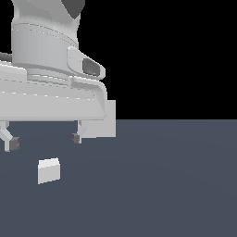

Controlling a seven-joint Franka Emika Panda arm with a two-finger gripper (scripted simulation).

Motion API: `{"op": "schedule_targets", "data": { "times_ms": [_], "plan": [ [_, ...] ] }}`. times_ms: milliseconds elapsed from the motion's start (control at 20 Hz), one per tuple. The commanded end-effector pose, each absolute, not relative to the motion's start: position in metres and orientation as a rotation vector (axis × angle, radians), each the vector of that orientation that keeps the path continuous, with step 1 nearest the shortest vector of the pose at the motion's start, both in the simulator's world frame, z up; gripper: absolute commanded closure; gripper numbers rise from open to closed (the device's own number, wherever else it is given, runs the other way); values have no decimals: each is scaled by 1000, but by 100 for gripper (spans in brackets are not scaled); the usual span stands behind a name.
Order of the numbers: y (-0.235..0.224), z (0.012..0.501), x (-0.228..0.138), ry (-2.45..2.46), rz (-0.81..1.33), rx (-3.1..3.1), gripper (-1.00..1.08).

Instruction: Plug the charger into the wall socket.

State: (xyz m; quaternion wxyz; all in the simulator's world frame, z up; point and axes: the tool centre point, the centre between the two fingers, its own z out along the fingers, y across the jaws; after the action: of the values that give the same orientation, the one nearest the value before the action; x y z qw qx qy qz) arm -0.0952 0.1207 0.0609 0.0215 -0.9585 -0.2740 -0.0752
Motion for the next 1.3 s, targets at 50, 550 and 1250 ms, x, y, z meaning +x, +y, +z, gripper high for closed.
{"op": "schedule_targets", "data": {
  "times_ms": [50, 550, 1250],
  "plan": [
    [121, 55, -96, -849, -232, -2971, -92],
    [120, 18, -96, -849, -232, -2972, -92],
    [120, 12, -96, -849, -232, -2972, 108]
  ]
}}
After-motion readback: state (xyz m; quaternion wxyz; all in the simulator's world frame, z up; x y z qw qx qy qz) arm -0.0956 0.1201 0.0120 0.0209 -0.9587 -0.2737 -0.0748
